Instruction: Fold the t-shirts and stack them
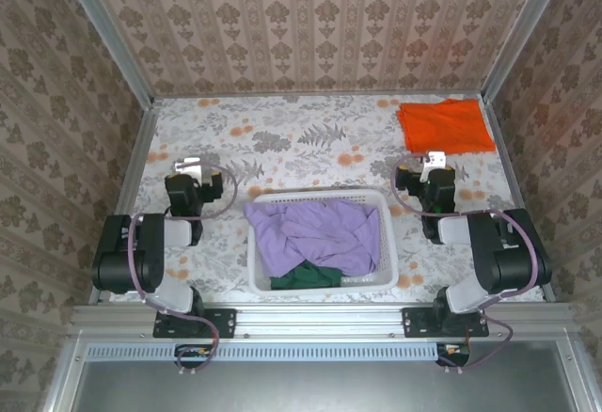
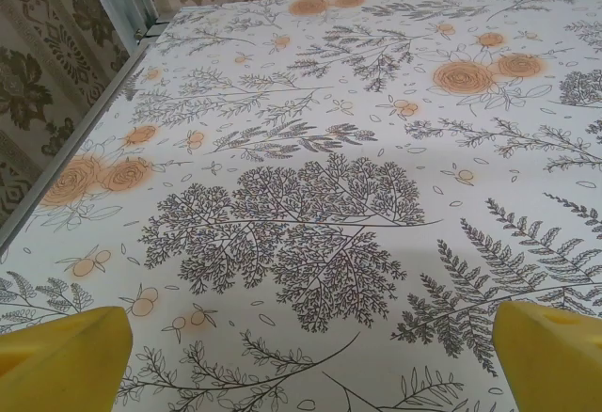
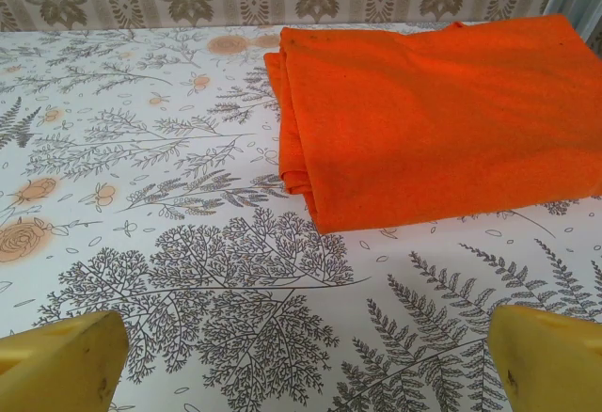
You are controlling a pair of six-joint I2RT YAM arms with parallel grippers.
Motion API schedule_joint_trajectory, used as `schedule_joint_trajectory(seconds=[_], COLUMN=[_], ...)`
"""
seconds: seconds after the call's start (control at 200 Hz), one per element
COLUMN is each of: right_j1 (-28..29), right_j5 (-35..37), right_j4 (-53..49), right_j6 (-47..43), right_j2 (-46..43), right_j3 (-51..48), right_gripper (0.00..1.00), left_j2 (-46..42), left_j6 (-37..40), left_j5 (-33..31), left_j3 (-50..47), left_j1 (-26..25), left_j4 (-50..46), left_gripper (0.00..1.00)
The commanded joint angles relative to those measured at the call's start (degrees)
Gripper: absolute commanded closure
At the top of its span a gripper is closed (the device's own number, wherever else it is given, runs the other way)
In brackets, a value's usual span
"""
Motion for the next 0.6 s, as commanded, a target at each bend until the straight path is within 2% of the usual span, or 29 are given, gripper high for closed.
schedule_joint_trajectory(seconds=[0.0,0.595], right_j1=[0.2,0.1], right_j5=[0.1,-0.2], right_j4=[0.4,0.3], right_j6=[0.4,0.5], right_j2=[-0.2,-0.2], right_j3=[0.2,0.2], right_gripper=[0.00,0.00], left_j2=[0.1,0.1], left_j6=[1.4,1.1], left_j5=[0.9,2.0], left_j3=[1.0,1.2], left_j1=[0.0,0.4], left_j4=[0.3,0.0], left_gripper=[0.00,0.00])
